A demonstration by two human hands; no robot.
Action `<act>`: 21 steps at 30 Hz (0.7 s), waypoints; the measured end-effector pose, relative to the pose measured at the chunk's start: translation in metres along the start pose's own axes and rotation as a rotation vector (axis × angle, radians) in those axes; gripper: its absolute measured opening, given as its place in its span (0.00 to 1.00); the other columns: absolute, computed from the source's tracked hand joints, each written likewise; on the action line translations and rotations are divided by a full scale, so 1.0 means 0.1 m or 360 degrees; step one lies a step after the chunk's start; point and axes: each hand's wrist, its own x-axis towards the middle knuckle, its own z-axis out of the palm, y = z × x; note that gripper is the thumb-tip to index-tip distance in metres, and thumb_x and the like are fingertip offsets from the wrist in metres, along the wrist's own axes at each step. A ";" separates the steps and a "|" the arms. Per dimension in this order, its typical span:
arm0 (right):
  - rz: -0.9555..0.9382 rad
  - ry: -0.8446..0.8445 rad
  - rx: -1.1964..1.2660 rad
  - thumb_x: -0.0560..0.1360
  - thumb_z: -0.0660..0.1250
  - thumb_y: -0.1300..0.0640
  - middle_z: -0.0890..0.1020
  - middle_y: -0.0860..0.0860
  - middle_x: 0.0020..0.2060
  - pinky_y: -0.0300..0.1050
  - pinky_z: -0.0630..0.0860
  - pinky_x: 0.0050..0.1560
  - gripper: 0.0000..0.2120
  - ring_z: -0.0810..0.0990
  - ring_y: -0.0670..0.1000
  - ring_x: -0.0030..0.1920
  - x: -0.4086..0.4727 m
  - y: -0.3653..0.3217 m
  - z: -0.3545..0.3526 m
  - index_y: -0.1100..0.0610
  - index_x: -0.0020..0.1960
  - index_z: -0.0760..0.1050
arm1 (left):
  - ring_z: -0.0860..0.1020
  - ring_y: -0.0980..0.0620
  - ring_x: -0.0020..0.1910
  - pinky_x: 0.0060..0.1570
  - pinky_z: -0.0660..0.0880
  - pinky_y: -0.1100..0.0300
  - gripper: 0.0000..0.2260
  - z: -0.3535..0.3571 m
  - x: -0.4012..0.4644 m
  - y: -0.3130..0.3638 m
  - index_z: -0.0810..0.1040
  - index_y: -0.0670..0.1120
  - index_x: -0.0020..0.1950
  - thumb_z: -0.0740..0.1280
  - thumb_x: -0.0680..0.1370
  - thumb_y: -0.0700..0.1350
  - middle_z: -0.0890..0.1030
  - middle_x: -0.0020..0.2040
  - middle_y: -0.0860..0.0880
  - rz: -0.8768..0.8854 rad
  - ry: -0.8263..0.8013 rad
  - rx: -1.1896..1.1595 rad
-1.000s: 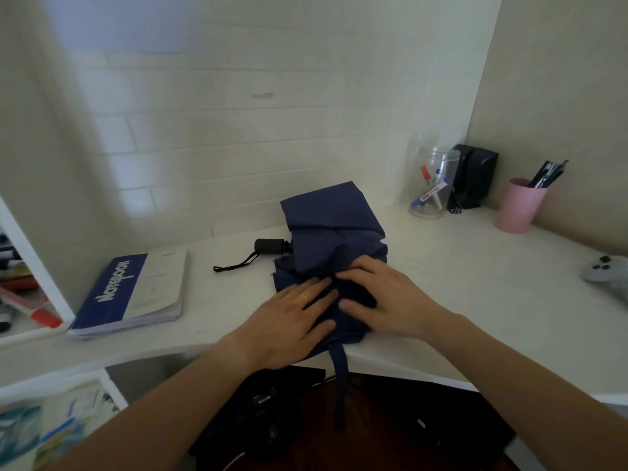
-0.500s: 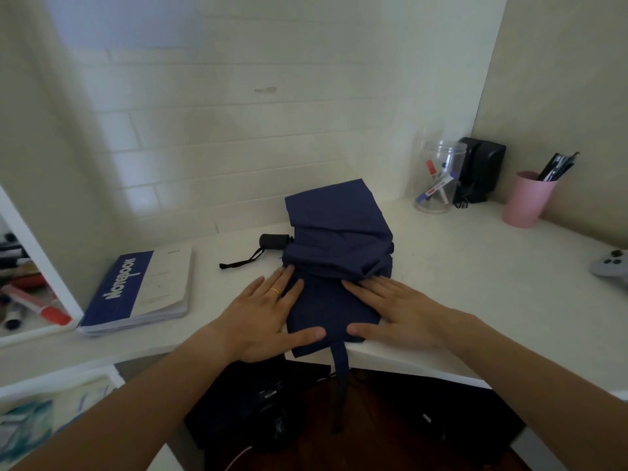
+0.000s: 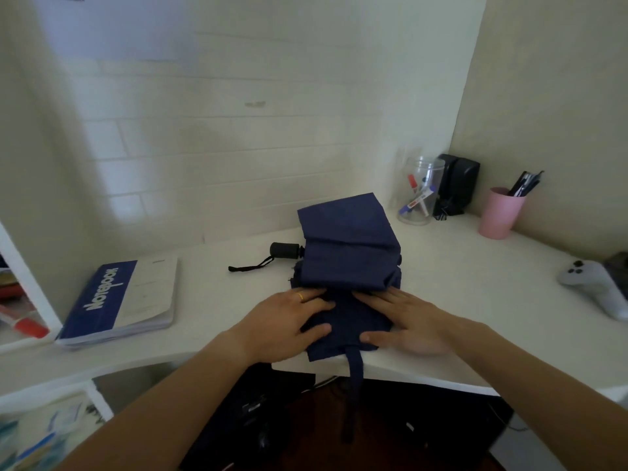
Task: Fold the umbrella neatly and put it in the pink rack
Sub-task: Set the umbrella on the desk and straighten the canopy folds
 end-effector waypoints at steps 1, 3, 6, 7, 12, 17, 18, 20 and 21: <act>0.0011 0.0092 0.0071 0.74 0.60 0.28 0.61 0.43 0.79 0.48 0.59 0.77 0.38 0.60 0.49 0.78 -0.03 0.00 -0.01 0.38 0.80 0.55 | 0.59 0.54 0.80 0.76 0.52 0.62 0.24 0.04 -0.03 -0.02 0.61 0.57 0.81 0.51 0.85 0.61 0.61 0.82 0.54 0.0034 -0.0057 0.0080; 0.0026 0.0606 0.0134 0.71 0.66 0.33 0.79 0.43 0.65 0.47 0.74 0.63 0.28 0.77 0.49 0.64 -0.08 -0.01 -0.02 0.42 0.68 0.73 | 0.52 0.55 0.82 0.81 0.48 0.56 0.26 0.12 -0.10 -0.06 0.52 0.59 0.83 0.45 0.84 0.63 0.55 0.83 0.55 0.0059 -0.0117 0.0162; 0.0121 0.1486 0.0028 0.70 0.74 0.44 0.79 0.42 0.49 0.44 0.76 0.45 0.15 0.77 0.47 0.48 -0.10 -0.13 -0.05 0.46 0.52 0.75 | 0.45 0.57 0.82 0.81 0.46 0.54 0.27 0.16 -0.10 -0.08 0.48 0.60 0.83 0.42 0.84 0.64 0.48 0.84 0.55 0.0049 -0.0104 0.0209; 0.0226 0.1555 0.0068 0.69 0.76 0.46 0.78 0.43 0.50 0.43 0.75 0.44 0.17 0.76 0.47 0.48 -0.07 -0.16 -0.07 0.47 0.52 0.74 | 0.44 0.57 0.82 0.81 0.45 0.54 0.26 0.16 -0.11 -0.08 0.48 0.60 0.83 0.43 0.84 0.64 0.47 0.84 0.56 0.0041 -0.0107 0.0206; 0.0543 0.1410 0.0610 0.65 0.81 0.49 0.78 0.44 0.52 0.47 0.78 0.51 0.23 0.78 0.49 0.51 0.09 -0.18 -0.25 0.48 0.55 0.75 | 0.45 0.57 0.82 0.81 0.44 0.55 0.26 0.16 -0.11 -0.08 0.48 0.61 0.83 0.43 0.85 0.63 0.48 0.84 0.56 0.0051 -0.0086 0.0195; 0.0596 0.1158 0.0987 0.65 0.82 0.53 0.84 0.46 0.44 0.35 0.72 0.40 0.16 0.79 0.43 0.41 0.17 -0.16 -0.49 0.54 0.49 0.81 | 0.45 0.58 0.82 0.80 0.42 0.58 0.25 0.14 -0.10 -0.06 0.48 0.61 0.83 0.45 0.85 0.62 0.47 0.84 0.56 0.0055 -0.0087 0.0213; 0.0594 0.1137 0.1114 0.67 0.81 0.54 0.85 0.48 0.43 0.34 0.72 0.39 0.12 0.80 0.43 0.41 0.17 -0.16 -0.53 0.54 0.47 0.82 | 0.45 0.58 0.82 0.80 0.42 0.58 0.25 0.14 -0.09 -0.06 0.48 0.61 0.83 0.44 0.85 0.63 0.48 0.84 0.56 0.0058 -0.0086 0.0218; 0.0534 0.1169 0.1471 0.69 0.80 0.55 0.85 0.50 0.43 0.36 0.73 0.40 0.09 0.81 0.47 0.42 0.17 -0.16 -0.61 0.57 0.44 0.83 | 0.43 0.59 0.82 0.80 0.41 0.59 0.25 0.13 -0.09 -0.06 0.47 0.61 0.83 0.44 0.85 0.63 0.46 0.84 0.57 0.0054 -0.0106 0.0214; 0.0463 0.1196 0.1631 0.70 0.79 0.56 0.85 0.51 0.43 0.36 0.74 0.40 0.09 0.81 0.46 0.42 0.14 -0.16 -0.66 0.59 0.45 0.82 | 0.42 0.60 0.82 0.80 0.40 0.59 0.25 0.13 -0.10 -0.06 0.48 0.61 0.83 0.44 0.85 0.63 0.45 0.84 0.57 0.0053 -0.0110 0.0211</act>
